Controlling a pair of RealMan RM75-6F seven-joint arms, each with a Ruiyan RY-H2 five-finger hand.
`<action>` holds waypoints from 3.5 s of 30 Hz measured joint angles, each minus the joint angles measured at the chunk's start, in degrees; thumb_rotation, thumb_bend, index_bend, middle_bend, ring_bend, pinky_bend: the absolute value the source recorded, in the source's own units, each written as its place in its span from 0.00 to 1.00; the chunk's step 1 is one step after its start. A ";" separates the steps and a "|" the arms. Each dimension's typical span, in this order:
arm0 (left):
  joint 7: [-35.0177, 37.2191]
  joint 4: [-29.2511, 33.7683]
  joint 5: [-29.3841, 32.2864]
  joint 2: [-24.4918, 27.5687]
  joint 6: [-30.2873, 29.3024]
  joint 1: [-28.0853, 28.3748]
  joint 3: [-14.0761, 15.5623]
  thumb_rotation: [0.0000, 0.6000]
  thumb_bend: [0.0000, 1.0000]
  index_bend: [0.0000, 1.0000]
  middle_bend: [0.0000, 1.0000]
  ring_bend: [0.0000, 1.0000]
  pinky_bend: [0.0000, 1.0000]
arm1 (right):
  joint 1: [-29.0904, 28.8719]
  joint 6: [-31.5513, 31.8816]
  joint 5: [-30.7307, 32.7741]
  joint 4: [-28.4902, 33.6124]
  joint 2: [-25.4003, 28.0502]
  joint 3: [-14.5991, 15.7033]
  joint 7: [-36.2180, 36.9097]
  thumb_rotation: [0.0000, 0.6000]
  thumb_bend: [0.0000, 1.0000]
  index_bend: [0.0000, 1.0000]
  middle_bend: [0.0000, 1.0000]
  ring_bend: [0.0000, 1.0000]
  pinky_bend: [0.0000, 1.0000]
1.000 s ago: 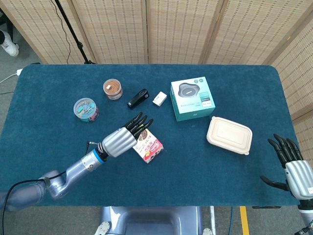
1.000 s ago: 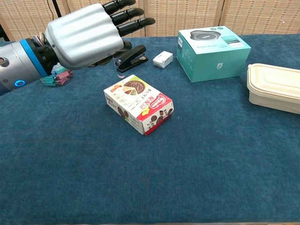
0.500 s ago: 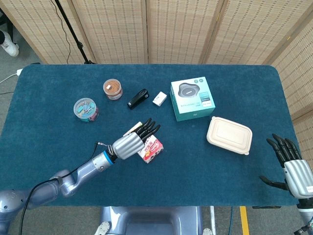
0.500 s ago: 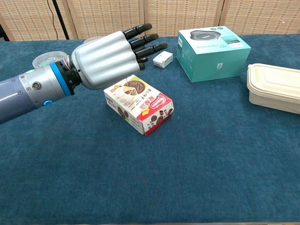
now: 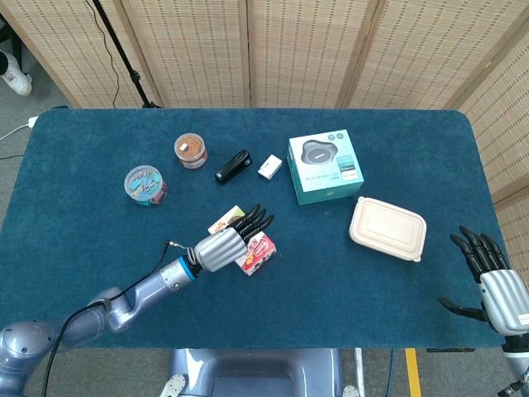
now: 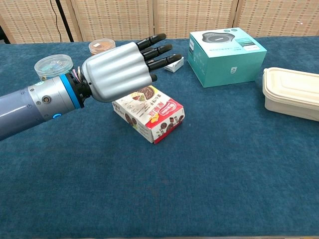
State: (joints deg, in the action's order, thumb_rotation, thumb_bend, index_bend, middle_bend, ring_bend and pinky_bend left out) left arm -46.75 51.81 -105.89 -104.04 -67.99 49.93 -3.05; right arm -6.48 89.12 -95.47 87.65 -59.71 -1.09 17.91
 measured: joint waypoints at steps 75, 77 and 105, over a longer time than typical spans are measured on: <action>34.94 52.95 30.12 40.17 -15.89 -31.87 0.85 1.00 0.30 0.00 0.00 0.00 0.00 | -8.81 -15.19 -7.32 14.77 1.88 2.54 -24.83 1.00 0.88 0.00 0.00 0.00 0.00; 35.45 55.30 30.00 42.56 -16.31 -33.10 1.26 1.00 0.30 0.00 0.00 0.00 0.00 | -9.80 -16.75 -7.40 16.66 1.82 2.29 -26.90 1.00 0.93 0.00 0.00 0.00 0.00; 49.89 58.05 21.26 51.40 -19.72 -40.75 1.84 1.00 0.30 0.00 0.00 0.00 0.00 | -37.06 -38.43 30.90 23.49 -24.41 -13.06 -69.69 1.00 1.00 0.15 0.00 0.00 0.00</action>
State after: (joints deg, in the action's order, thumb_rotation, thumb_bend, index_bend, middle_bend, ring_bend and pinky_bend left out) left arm 3.14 109.87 -84.63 -52.64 -87.71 9.18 -1.21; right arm -43.54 50.69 -64.58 111.13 -84.12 -14.15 -51.79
